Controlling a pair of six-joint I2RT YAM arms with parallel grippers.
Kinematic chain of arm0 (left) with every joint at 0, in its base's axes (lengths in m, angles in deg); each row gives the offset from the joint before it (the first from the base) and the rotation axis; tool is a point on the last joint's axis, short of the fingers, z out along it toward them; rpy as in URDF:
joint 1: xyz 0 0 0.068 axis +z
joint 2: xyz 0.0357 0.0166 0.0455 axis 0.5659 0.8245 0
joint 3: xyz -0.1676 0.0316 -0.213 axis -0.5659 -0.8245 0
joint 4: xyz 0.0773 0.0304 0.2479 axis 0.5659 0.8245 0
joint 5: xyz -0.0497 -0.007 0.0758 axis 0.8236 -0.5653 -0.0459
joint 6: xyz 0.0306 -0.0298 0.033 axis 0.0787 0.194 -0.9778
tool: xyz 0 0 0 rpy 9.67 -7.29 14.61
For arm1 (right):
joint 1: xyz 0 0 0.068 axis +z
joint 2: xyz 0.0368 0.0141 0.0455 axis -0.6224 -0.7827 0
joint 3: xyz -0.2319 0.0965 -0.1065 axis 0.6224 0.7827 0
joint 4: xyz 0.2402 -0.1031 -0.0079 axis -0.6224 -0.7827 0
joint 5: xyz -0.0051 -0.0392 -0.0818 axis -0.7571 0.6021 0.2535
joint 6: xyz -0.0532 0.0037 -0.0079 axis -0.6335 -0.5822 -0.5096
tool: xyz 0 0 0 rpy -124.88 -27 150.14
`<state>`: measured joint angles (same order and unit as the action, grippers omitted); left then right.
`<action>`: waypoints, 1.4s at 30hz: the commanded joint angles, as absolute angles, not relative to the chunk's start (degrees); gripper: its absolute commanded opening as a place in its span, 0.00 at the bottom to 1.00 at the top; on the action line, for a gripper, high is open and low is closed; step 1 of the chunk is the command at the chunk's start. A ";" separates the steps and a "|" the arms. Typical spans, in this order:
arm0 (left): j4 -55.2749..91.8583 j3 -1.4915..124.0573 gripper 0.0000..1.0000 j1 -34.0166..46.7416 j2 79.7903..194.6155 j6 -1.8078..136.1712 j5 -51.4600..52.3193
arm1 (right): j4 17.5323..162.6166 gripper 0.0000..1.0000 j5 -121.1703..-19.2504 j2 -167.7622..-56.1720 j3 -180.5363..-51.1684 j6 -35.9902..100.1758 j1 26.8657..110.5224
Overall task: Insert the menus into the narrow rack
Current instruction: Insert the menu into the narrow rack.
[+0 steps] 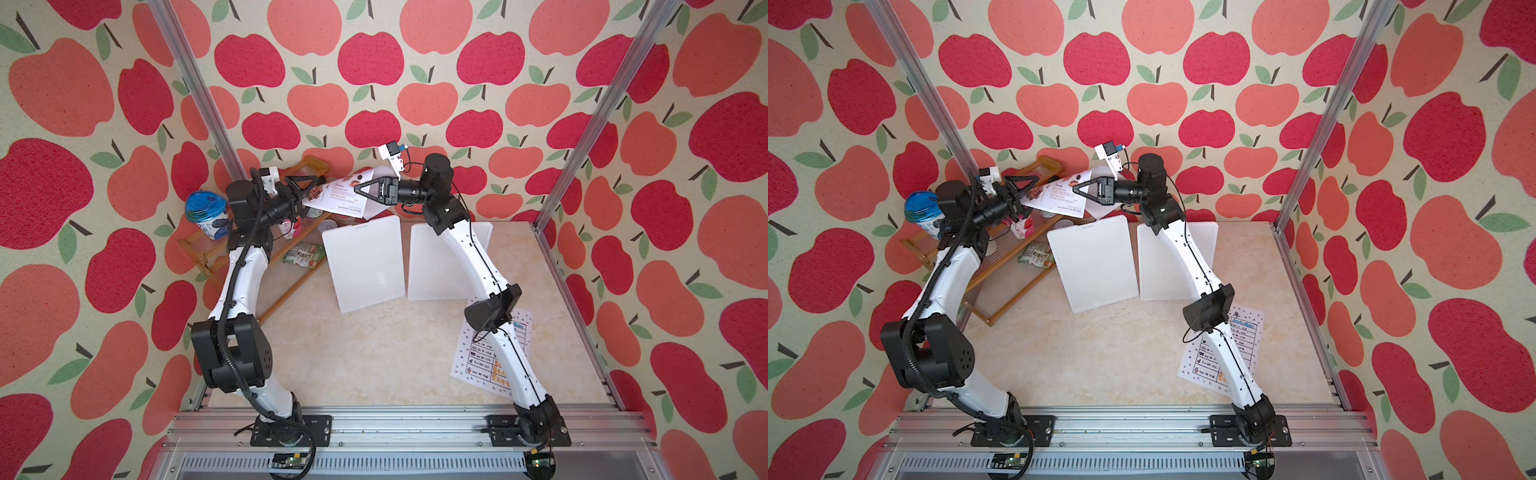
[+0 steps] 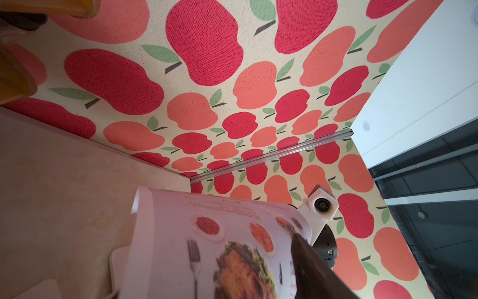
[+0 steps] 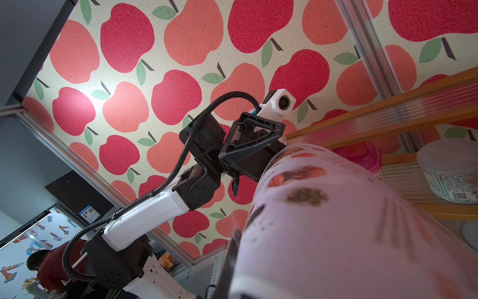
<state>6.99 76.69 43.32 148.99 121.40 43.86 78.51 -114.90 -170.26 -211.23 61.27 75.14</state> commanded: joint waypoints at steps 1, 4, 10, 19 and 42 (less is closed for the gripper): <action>7.32 79.66 0.48 44.30 149.65 119.60 43.22 | 71.26 0.00 -114.91 -167.89 -212.86 53.81 75.41; 9.29 80.58 0.38 44.48 149.91 116.84 43.36 | 69.42 0.00 -114.16 -168.68 -212.85 51.93 75.41; 8.66 80.28 0.38 44.48 150.20 113.02 44.92 | 66.39 0.00 -112.72 -169.85 -212.86 47.49 75.78; 8.76 80.88 0.60 43.60 151.30 104.57 48.28 | 67.98 0.00 -110.87 -172.64 -212.86 46.20 76.20; 21.82 83.09 0.77 46.50 151.42 92.89 51.18 | 72.67 0.00 -106.30 -177.51 -212.86 52.57 76.92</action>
